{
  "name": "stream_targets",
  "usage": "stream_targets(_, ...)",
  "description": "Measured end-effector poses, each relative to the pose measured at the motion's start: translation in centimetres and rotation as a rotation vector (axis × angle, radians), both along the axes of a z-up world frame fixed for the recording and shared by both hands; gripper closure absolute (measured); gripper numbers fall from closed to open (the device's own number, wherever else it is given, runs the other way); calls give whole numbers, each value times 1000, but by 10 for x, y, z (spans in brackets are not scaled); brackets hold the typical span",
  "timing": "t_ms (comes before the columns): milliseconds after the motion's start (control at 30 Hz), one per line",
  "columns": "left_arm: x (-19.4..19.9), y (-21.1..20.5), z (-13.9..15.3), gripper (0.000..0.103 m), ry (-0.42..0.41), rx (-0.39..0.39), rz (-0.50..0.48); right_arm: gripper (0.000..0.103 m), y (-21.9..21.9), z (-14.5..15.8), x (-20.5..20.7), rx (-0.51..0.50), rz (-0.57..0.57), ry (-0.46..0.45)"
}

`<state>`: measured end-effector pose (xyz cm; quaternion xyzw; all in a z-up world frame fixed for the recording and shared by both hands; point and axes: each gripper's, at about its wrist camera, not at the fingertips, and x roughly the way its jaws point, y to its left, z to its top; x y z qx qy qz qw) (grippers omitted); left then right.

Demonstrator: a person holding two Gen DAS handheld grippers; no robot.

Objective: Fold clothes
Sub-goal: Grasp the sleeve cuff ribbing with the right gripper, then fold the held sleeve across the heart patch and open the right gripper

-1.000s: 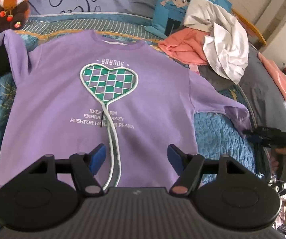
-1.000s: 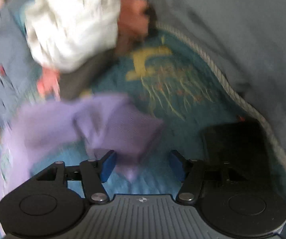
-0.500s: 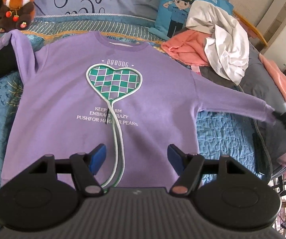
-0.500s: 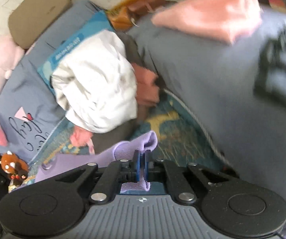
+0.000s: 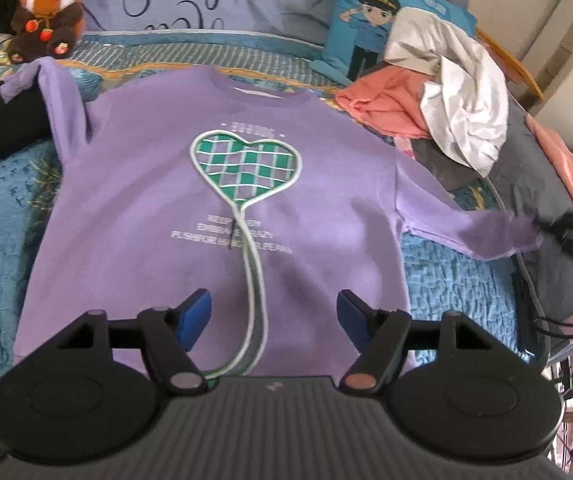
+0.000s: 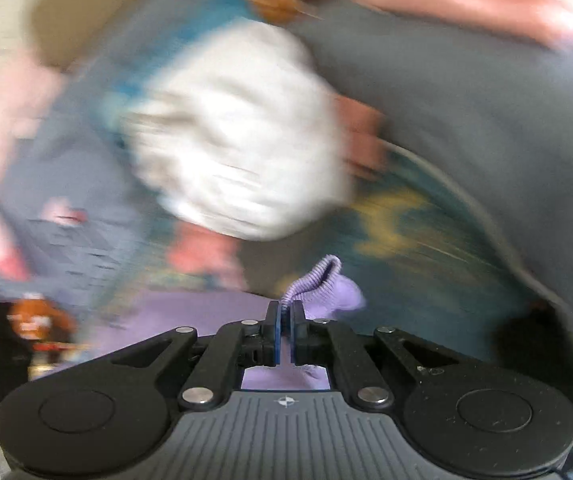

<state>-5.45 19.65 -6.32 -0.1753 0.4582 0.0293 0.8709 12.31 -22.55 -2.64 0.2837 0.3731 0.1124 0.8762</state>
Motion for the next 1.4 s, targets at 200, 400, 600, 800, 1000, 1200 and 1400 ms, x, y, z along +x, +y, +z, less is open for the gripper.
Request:
stream_targets(200,-3,11,-5,30,-10,-21,20,98,138,84,40,166,329,-171)
stream_targets(400,-13,37,-11,30,-23,-46,77,98,299,68,67,121,559,-133)
stream_targets(600,-21,82,-18,29,-59,-73,216,98,410,4,68,20,681,-25)
stream_targets(800,-27,114,-34,29,-46,-119,302,98,466,-55,63,-106,707,50)
stream_targets(1000,-29,119,-45,29,-30,-131,310,98,509,-94,60,-210,727,77)
stream_targets(1200,-26,115,-45,29,-24,-111,308,95,490,-66,49,-95,747,-28)
stream_targets(1400,-26,118,-44,29,-26,-106,317,86,350,-38,61,-227,447,-113)
